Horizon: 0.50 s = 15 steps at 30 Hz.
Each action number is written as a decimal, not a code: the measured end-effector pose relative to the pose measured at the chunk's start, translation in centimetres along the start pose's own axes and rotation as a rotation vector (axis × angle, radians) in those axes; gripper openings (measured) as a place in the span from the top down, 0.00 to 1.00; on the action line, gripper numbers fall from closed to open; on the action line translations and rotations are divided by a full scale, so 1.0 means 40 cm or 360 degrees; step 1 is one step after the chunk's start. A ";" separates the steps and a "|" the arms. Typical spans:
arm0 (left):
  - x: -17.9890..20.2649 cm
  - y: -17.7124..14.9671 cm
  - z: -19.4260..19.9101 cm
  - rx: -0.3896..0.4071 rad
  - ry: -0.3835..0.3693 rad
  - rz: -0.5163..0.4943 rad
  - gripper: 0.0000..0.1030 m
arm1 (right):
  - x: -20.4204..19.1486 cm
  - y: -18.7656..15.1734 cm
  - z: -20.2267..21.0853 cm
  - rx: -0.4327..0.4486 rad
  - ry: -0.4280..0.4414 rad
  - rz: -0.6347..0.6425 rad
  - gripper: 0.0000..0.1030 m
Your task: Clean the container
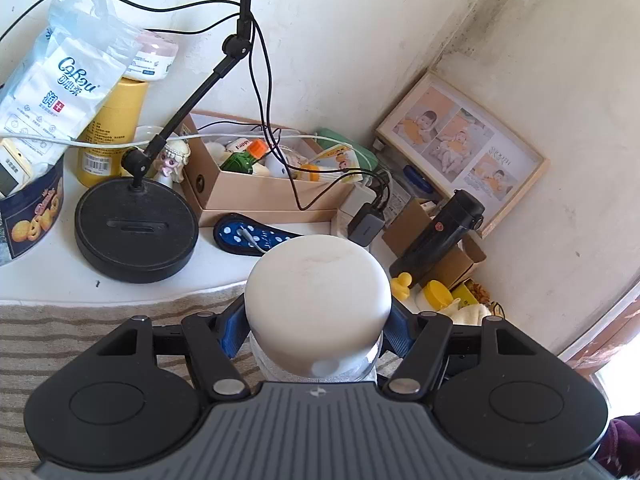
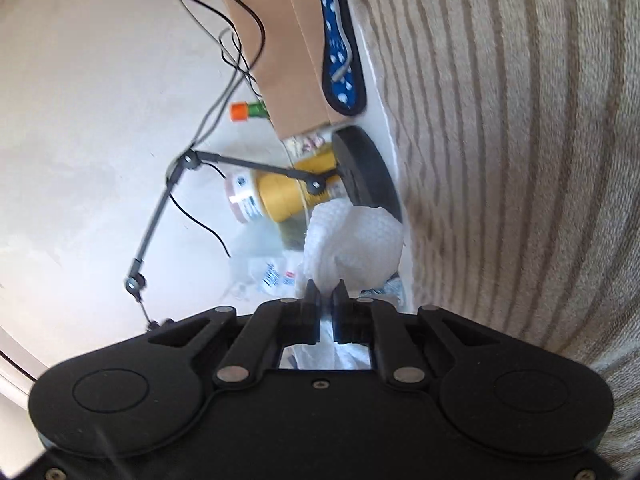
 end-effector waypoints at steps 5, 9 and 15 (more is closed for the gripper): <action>0.010 0.003 -0.004 0.0019 -0.0047 0.0021 0.35 | 0.010 -0.006 -0.003 -0.0032 -0.0039 -0.0019 0.94; -0.005 0.012 -0.002 0.0043 -0.0027 0.0048 0.35 | 0.032 -0.027 -0.011 -0.0118 -0.0098 -0.0040 0.94; -0.044 0.011 -0.001 0.0060 0.0030 0.0115 0.35 | 0.028 -0.037 -0.002 -0.0192 -0.0117 -0.0041 0.94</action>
Point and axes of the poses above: each gripper's, at about its wrist camera, not at the fingertips, and z roughly against the way its jaws point, x to its right, y to its top, the point moved 1 cm from there along -z, roughly the way its jaws point, and after that the axes turned 9 degrees about y, right-handed, at the moved point
